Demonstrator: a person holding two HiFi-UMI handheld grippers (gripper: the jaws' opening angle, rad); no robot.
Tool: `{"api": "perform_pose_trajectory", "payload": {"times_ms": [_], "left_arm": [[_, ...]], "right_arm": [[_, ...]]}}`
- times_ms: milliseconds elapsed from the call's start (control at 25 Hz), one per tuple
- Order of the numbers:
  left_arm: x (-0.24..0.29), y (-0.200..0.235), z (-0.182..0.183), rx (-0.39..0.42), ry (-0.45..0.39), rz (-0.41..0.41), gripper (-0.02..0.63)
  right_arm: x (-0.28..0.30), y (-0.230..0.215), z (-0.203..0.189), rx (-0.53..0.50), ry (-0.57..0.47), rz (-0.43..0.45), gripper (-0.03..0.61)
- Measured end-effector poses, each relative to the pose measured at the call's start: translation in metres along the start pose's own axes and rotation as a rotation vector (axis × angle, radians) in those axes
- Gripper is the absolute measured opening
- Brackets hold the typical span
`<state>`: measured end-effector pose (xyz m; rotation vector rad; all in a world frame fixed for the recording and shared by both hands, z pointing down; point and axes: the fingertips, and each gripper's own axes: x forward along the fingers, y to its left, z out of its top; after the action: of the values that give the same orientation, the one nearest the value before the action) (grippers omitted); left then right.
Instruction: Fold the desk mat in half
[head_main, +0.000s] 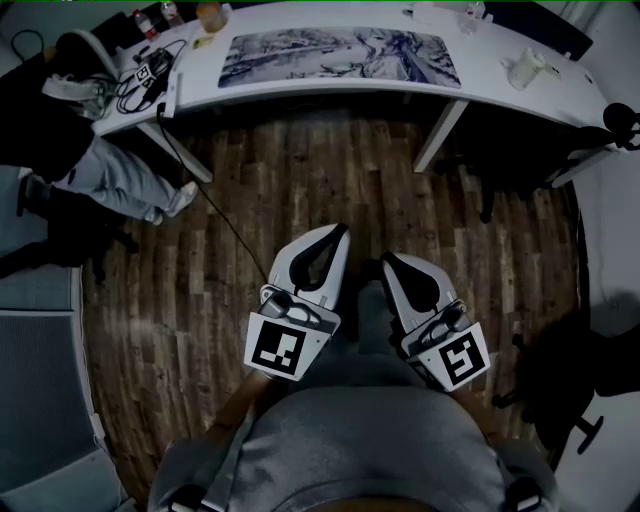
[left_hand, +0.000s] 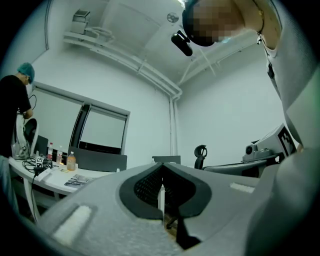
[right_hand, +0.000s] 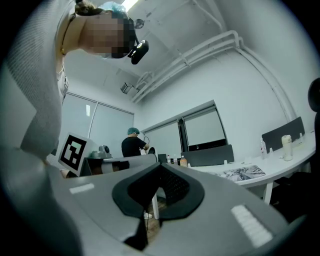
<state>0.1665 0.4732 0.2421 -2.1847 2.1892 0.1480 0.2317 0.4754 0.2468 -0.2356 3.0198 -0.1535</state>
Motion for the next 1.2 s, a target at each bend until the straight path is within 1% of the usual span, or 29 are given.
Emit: {"api": "perform_pose_trajectory", "payload": {"times_ms": [160,320,600,800,1040,1200], "left_arm": [[0.019,0.009,-0.007,0.004,0.004,0.002,-0.002],[0.047,0.03,-0.01,0.017,-0.003,0.028,-0.002],[0.131,0.073,-0.008,0.043,-0.022,0.061,-0.002],[0.189,0.097,-0.009,0.046,-0.02,0.089,-0.002],[0.238,0.123,-0.01,0.059,-0.02,0.141,-0.002],[0.26,0.135,-0.015,0.063,-0.008,0.162,-0.002]], "right_arm": [[0.012,-0.021,-0.005,0.004,-0.003,-0.002,0.002],[0.038,-0.052,-0.002,-0.001,-0.021,0.011,0.002],[0.093,-0.133,0.009,-0.009,-0.03,0.033,0.002],[0.125,-0.193,0.017,-0.006,-0.031,0.046,0.002],[0.156,-0.245,0.025,-0.011,-0.025,0.083,0.002],[0.171,-0.271,0.028,-0.015,-0.022,0.089,0.002]]}}
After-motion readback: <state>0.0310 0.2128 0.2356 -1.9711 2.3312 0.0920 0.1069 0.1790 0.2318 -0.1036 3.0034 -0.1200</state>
